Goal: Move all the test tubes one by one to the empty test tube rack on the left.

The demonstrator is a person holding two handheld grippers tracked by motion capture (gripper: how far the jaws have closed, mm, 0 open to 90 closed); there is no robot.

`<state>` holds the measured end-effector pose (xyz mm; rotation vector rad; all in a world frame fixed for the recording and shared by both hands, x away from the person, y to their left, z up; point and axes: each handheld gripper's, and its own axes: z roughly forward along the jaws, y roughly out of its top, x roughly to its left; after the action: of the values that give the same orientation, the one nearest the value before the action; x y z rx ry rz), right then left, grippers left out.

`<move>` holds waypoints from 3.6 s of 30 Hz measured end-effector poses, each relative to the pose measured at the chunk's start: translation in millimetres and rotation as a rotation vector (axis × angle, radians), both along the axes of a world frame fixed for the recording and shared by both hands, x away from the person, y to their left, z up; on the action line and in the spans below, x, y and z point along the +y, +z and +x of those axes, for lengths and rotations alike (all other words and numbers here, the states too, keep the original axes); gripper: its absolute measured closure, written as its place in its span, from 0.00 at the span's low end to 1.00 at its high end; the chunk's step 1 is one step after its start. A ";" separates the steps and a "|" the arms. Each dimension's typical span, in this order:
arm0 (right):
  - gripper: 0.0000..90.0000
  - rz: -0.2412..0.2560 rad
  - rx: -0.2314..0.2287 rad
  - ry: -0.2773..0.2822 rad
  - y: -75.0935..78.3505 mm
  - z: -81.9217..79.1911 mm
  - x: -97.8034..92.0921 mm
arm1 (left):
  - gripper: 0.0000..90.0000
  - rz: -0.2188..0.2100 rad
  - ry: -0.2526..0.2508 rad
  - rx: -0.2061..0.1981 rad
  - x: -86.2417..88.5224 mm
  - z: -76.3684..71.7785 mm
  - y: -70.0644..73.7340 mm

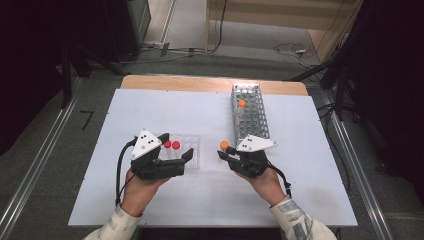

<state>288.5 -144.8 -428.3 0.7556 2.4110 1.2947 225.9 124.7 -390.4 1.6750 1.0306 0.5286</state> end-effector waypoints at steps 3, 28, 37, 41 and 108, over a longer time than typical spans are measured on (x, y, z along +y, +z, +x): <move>0.80 0.001 0.002 0.013 1.5 -3.8 2.3 | 0.17 0.002 -0.015 0.000 -3.7 -1.7 -0.3; 0.80 -0.004 0.013 0.142 -5.9 -31.9 39.2 | 0.57 0.094 -0.141 0.012 -41.8 -11.5 -17.5; 0.80 -0.002 0.007 0.153 -4.4 -34.9 42.6 | 0.73 0.107 -0.162 0.005 -42.9 -12.4 -18.6; 0.80 -0.002 0.009 0.152 -4.0 -35.2 42.3 | 0.77 0.111 -0.157 0.000 -41.5 -12.7 -18.0; 0.33 0.016 0.032 0.082 -3.0 -22.3 20.3 | 0.77 0.077 0.159 -0.008 53.8 17.6 -7.4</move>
<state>266.2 -124.4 -431.3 0.6941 2.4833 1.3446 243.5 178.4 -397.7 1.6651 1.1562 0.6859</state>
